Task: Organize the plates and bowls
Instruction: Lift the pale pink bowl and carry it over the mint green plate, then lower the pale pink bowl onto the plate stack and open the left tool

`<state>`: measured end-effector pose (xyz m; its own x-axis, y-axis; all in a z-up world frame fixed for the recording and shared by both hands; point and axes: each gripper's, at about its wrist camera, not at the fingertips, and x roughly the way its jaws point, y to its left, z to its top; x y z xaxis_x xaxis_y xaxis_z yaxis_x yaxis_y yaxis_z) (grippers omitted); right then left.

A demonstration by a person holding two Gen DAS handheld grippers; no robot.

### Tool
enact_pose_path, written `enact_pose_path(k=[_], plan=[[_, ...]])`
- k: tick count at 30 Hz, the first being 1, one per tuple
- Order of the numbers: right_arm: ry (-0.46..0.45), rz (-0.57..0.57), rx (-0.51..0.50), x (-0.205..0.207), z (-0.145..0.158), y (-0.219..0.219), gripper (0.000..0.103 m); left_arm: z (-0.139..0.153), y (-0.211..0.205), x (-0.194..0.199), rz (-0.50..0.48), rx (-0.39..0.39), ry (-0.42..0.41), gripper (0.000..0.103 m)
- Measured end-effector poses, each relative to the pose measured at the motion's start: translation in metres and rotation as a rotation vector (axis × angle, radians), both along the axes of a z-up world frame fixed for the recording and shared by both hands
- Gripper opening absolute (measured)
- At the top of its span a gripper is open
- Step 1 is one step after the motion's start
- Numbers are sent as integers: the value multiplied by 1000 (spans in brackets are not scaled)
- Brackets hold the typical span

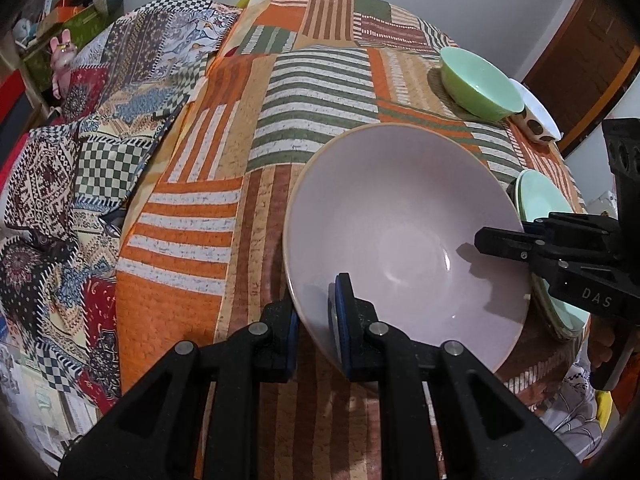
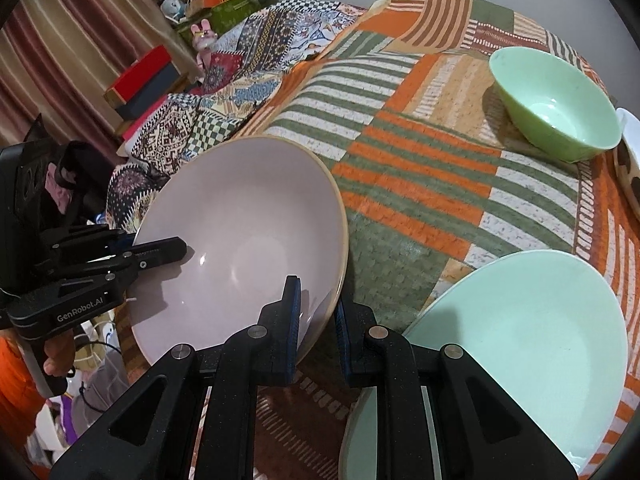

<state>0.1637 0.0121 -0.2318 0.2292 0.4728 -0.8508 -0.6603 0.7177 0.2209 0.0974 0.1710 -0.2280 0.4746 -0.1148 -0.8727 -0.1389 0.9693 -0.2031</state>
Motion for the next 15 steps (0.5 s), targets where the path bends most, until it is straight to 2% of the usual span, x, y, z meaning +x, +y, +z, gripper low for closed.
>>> enact_pose_path(k=[11,15], plan=[[3,9,-6,0,2,2,18,-4,0,-4,24,18,-2,18],[-14,-8,23,-2,15,-9,24,8,5,-10,51,45,-26,21]])
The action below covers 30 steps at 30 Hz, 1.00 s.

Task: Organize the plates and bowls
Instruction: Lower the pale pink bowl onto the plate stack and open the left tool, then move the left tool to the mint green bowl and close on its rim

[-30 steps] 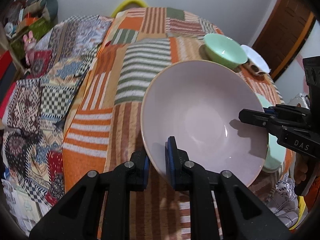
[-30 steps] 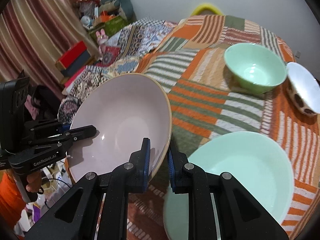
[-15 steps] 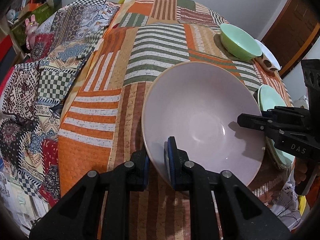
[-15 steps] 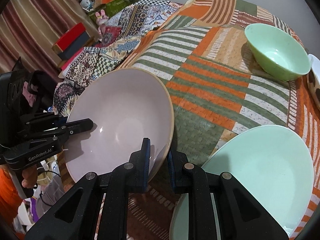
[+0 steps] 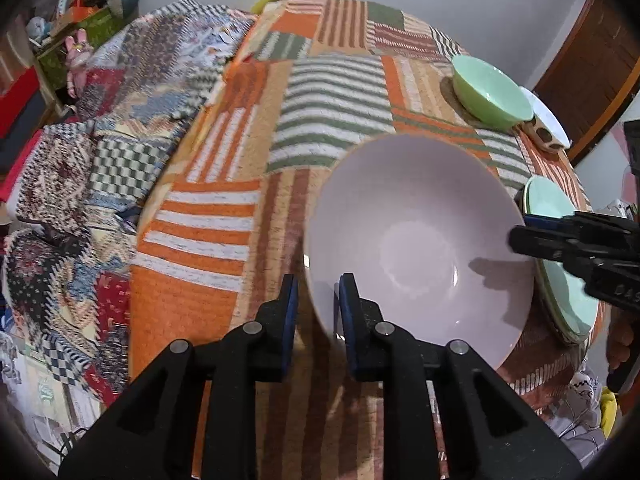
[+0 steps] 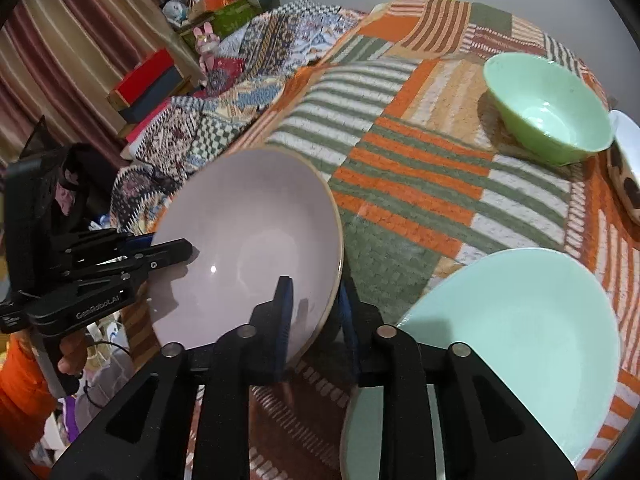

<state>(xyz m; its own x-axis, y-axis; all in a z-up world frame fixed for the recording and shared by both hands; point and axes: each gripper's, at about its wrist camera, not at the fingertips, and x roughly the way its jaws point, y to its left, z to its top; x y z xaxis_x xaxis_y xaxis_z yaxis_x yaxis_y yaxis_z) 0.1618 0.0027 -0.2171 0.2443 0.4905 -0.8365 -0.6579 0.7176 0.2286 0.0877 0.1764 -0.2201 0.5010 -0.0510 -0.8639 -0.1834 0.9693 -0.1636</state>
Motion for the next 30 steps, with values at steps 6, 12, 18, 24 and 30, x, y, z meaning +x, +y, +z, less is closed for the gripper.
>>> enact_pose_path(k=[6,12,18,24,30], plan=[[-82,-58,49,-1,33,-29,37,40,0,-7,12,46,-87,35],[-152,-136,102,3,66,-67,47,86,-18,0,-12,81,-186,54],[-249,-206,118,10,94,-104,51,124,-46,24,-54,102,-257,77],[-300,-258,123,25,109,-135,52,146,-78,70,-86,112,-280,86],[-321,-300,143,39,114,-161,52,143,-108,123,-128,118,-248,87]])
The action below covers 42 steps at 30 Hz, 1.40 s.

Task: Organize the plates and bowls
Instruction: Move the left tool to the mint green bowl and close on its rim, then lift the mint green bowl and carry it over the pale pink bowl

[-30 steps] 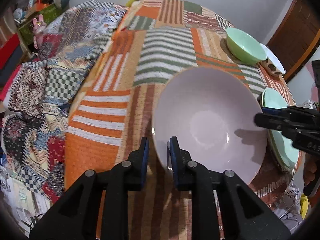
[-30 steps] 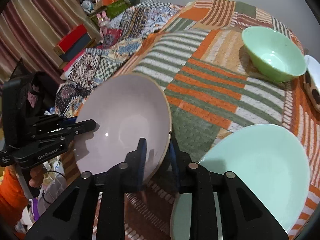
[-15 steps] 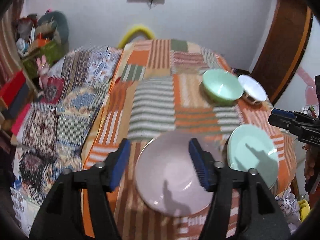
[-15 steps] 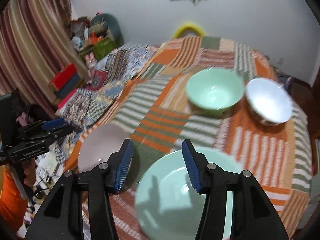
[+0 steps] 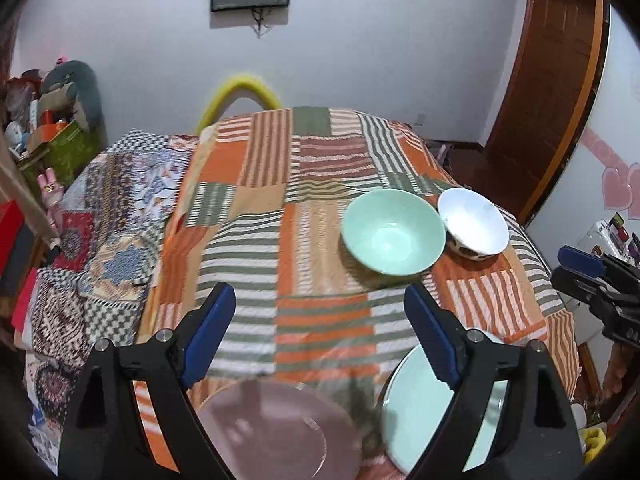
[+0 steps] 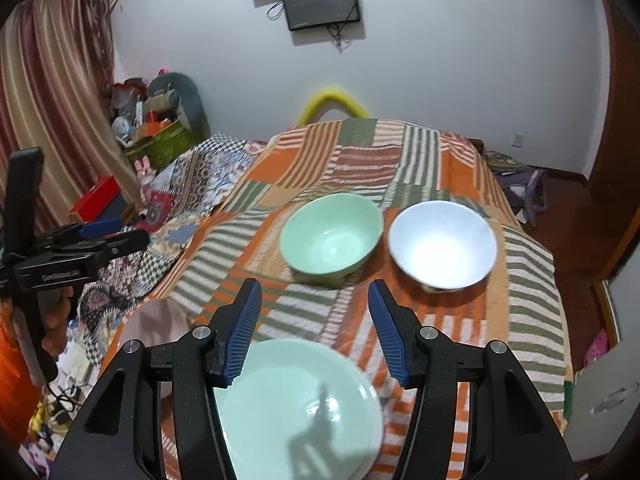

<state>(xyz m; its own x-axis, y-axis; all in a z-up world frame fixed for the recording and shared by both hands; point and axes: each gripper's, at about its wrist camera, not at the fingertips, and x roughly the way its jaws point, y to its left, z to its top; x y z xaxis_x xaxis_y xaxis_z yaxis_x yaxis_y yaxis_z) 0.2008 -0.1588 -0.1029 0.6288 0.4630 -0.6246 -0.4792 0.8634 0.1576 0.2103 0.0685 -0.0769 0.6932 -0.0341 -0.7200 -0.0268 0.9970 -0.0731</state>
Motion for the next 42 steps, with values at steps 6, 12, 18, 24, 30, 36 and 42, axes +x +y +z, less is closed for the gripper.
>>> enact_pose_path(k=[6,12,18,24,30,36,42], plan=[[13,-29,9,20,-11,-14,52,-27,-25,53,-36,17,63,87],[43,-38,-2,45,-29,-21,52,-72,-36,109,-42,34,139,87],[94,-38,-4,69,-54,-18,52,-119,-36,156,-52,39,240,65],[113,-20,-19,81,-69,-9,52,-137,-41,168,-118,31,267,21],[108,6,-36,82,-75,3,52,-131,-43,153,-185,38,253,21],[122,27,-40,85,-78,16,51,-121,-41,130,-240,24,259,21],[147,43,-42,98,-87,32,33,-119,-38,123,-250,21,250,21]])
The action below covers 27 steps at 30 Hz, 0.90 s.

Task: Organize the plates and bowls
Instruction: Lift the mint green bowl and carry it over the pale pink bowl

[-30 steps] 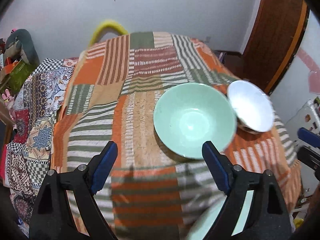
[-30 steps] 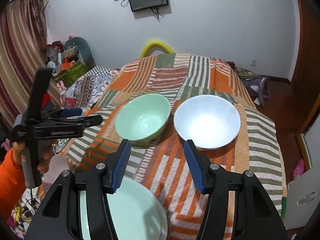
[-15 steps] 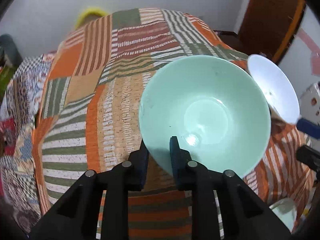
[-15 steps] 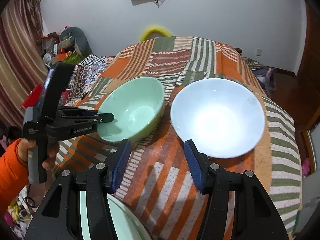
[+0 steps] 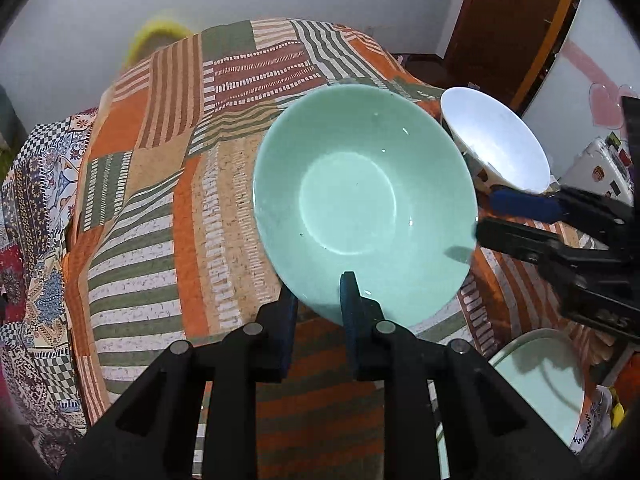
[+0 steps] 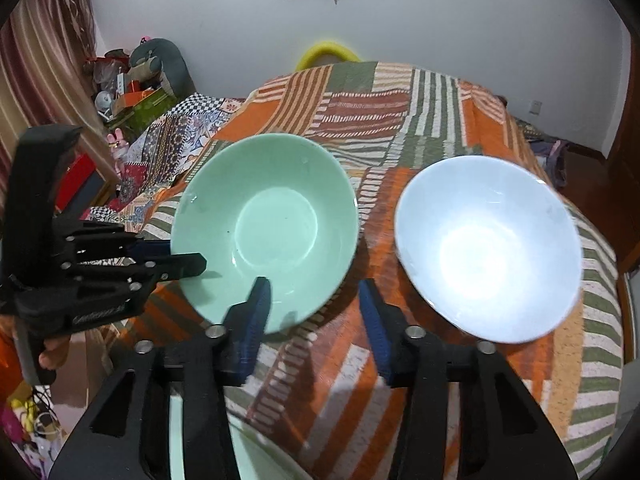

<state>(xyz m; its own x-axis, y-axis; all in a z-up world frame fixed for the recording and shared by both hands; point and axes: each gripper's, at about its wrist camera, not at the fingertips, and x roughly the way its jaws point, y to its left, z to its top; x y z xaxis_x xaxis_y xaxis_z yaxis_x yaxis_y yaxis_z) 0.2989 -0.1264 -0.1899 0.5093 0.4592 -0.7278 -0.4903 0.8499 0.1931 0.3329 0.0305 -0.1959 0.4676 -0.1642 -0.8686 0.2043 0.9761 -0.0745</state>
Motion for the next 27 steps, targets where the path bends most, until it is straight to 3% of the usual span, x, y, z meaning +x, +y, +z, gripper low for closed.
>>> enact_pose_path(k=[9,11,16,27], plan=[[59,-11,-29,24,-18,13,25,-9,9,15,32,0,-1,22],[81,-9,4,29,-19,12,22,-11,12,19,43,-6,-2,22],[66,-6,-2,28,-17,19,24,-17,16,27,68,10,-6,22],[68,-28,12,15,-3,13,22,0,10,4,59,-11,-31,22]])
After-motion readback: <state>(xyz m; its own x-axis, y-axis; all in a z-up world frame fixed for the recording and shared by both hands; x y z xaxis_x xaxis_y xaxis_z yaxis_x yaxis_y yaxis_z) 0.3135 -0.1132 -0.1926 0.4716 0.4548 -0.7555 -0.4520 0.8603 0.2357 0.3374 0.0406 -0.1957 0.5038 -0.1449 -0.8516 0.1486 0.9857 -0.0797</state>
